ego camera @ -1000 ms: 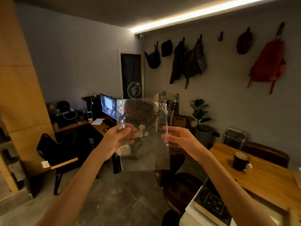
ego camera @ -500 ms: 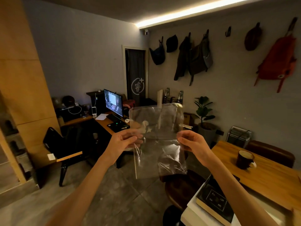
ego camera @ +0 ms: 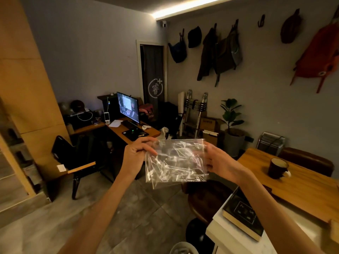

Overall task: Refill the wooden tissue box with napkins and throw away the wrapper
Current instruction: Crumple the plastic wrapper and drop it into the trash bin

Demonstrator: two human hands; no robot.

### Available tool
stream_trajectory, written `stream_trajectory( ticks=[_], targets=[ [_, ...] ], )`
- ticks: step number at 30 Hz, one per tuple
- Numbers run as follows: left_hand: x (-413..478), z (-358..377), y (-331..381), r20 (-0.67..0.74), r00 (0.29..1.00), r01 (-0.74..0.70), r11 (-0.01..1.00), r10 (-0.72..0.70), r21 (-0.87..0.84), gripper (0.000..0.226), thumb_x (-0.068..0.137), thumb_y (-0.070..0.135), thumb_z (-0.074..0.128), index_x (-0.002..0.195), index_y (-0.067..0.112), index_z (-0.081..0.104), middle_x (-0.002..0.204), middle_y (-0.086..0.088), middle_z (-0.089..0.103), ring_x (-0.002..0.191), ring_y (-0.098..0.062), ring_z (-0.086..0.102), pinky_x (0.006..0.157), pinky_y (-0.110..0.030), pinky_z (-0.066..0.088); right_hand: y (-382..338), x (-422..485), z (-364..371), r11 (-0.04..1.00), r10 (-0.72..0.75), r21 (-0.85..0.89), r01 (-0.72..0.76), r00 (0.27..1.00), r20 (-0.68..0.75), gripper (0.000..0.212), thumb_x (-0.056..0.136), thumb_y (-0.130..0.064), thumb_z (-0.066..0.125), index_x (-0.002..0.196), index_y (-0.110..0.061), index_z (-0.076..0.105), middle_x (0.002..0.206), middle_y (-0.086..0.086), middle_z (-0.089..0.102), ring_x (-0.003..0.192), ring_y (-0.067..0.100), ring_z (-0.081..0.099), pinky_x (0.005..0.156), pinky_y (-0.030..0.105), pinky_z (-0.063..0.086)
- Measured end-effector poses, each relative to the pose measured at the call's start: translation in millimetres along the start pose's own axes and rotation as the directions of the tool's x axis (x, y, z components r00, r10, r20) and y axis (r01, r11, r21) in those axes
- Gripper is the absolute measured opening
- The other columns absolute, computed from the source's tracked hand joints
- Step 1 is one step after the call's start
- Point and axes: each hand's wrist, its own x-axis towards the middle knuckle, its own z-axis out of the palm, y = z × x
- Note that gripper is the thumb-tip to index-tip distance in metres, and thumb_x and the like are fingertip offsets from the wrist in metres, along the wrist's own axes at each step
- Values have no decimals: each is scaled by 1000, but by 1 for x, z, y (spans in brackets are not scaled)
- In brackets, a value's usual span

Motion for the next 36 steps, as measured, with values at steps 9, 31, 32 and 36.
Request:
stream_trajectory(
  ticks=[9,31,32,36],
  targets=[
    [-40,-26,-41,401,775,630,642,-488,-436,78,78,39,75,146,26,40,142,-13,54,125,-33,55,100,-51,46,61,42,2,996,46,85,-40,996,-77,45,78,-11,77,121,-12,64,113,12,73,94,22,72,72,26,59],
    [-71,24,-243,-104,363,850,375,-926,-371,48,94,-15,42,134,10,46,107,-20,60,88,-30,63,78,-42,56,285,135,-19,740,540,572,-354,819,-192,101,68,-26,89,142,-49,24,107,8,74,92,25,72,88,50,57],
    [-73,28,-255,-70,334,881,338,-940,-330,51,92,-17,43,136,10,44,116,-22,59,96,-34,62,85,-47,53,295,137,-21,735,559,595,-327,788,-257,87,73,-16,84,140,-40,34,98,8,76,83,22,73,79,44,61],
    [-79,31,-313,150,102,981,75,-983,-177,50,93,-11,42,138,11,44,124,-25,57,104,-38,58,83,-47,48,334,140,-33,785,604,517,-342,608,-515,42,92,6,56,129,-14,58,81,9,68,65,16,62,55,23,55]
  ],
)
